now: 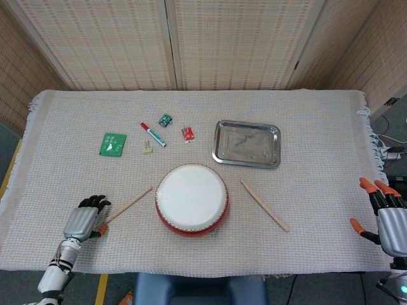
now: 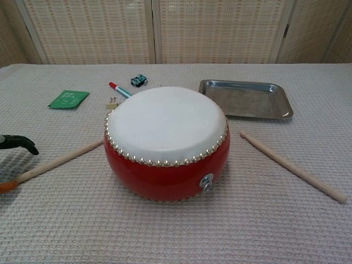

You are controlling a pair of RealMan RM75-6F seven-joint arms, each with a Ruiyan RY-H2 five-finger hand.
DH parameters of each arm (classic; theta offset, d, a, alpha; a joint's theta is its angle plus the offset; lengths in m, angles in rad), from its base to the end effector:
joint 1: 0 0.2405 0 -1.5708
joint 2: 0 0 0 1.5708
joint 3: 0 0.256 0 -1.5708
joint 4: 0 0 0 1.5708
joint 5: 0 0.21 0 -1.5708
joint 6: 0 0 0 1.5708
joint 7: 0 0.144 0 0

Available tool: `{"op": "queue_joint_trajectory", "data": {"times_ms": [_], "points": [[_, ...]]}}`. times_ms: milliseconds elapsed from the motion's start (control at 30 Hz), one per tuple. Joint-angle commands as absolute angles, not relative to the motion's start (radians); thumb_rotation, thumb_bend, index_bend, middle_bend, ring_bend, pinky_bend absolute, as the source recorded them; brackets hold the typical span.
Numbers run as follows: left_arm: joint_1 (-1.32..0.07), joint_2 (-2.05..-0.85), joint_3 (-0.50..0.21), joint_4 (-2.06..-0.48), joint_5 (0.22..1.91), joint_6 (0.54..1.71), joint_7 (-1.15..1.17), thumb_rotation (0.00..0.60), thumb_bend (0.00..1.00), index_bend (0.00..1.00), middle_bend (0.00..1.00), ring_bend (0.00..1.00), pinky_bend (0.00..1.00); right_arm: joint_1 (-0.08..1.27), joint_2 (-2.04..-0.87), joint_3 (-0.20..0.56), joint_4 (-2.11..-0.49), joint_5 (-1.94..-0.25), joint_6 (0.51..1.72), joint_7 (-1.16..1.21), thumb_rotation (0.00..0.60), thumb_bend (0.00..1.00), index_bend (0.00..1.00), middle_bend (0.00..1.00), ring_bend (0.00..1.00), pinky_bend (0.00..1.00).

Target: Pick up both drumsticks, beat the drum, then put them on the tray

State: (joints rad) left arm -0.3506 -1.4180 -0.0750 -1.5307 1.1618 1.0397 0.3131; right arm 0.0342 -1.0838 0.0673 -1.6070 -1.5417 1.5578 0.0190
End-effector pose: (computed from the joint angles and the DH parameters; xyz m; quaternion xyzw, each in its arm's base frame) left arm -0.2865 0.2481 0.0205 -0.6779 -0.4756 -0.2627 0.4953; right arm -0.3120 -0.1686 0.1804 0.5832 -0.3601 0.4033 0.6063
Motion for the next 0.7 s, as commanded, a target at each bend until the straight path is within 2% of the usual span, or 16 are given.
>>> {"op": "queue_joint_trajectory", "data": {"times_ms": [33,133,267,333,533,700], "points": [[-0.357,-1.426,-0.073,-1.523,1.146,1.027,0.313,0.600,0.34,0.24,0.09,0.06,0.13,0.035,-1.084,0.068,-1.607,-1.539,1.556,0.020,0.600,0.15,0.09,0.20,0.07,0.18],[-0.360,-1.440,-0.074,-1.505,1.130,1.026,0.311,0.600,0.34,0.28,0.09,0.06,0.13,0.035,-1.085,0.068,-1.605,-1.537,1.552,0.024,0.600,0.15,0.09,0.20,0.07,0.18],[-0.359,-1.454,-0.076,-1.478,1.121,1.035,0.298,0.600,0.37,0.45,0.12,0.06,0.14,0.037,-1.085,0.069,-1.604,-1.537,1.550,0.030,0.600,0.15,0.09,0.20,0.07,0.18],[-0.357,-1.457,-0.072,-1.467,1.125,1.042,0.295,0.600,0.38,0.49,0.13,0.06,0.14,0.038,-1.086,0.069,-1.603,-1.536,1.547,0.031,0.600,0.15,0.09,0.20,0.07,0.18],[-0.339,-1.456,-0.054,-1.446,1.156,1.074,0.268,0.600,0.39,0.59,0.18,0.09,0.15,0.043,-1.087,0.063,-1.604,-1.525,1.521,0.040,0.600,0.15,0.09,0.20,0.07,0.18],[-0.316,-1.434,-0.036,-1.437,1.203,1.113,0.230,0.600,0.39,0.63,0.22,0.11,0.16,0.044,-1.085,0.050,-1.613,-1.507,1.487,0.062,0.600,0.15,0.09,0.20,0.07,0.18]]}}
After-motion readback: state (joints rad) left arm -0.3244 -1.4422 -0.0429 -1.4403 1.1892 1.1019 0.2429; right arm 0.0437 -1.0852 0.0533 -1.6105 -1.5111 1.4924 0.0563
